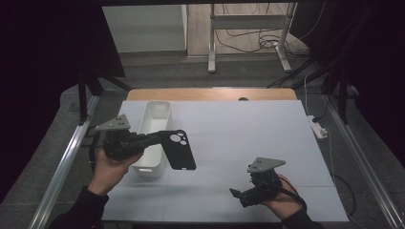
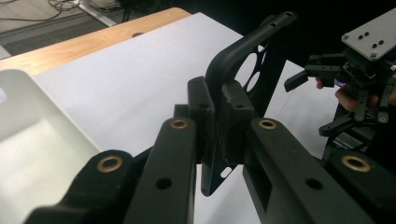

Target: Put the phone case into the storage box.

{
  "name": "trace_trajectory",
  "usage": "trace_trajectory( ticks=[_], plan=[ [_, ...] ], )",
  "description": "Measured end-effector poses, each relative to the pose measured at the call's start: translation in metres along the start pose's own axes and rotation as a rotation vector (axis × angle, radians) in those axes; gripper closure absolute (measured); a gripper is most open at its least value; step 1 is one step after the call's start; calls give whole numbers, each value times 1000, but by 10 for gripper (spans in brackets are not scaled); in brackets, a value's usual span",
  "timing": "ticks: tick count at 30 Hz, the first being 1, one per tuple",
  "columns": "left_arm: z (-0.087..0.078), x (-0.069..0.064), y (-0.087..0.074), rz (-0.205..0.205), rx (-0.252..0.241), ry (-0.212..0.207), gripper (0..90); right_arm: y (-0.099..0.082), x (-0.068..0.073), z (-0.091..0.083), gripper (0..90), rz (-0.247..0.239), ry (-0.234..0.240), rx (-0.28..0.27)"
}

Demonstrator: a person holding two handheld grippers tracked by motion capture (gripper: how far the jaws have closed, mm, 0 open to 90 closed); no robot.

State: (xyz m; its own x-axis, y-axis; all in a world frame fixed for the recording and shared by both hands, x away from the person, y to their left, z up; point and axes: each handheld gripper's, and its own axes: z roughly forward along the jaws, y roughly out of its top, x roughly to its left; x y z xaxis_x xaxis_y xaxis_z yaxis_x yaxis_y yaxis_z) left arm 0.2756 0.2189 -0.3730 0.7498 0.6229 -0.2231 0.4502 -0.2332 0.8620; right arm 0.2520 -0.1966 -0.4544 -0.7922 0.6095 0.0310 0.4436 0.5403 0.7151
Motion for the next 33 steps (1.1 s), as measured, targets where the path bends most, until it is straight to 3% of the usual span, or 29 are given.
trace_trajectory(
  ticks=[19,33],
  plan=[
    [-45,19,11,0,-10,99,840,-30,-17,-31,0,109,-71,-40],
    [-60,40,5,4,9,182,840,-48,-22,-51,0,170,-131,-74]
  ],
)
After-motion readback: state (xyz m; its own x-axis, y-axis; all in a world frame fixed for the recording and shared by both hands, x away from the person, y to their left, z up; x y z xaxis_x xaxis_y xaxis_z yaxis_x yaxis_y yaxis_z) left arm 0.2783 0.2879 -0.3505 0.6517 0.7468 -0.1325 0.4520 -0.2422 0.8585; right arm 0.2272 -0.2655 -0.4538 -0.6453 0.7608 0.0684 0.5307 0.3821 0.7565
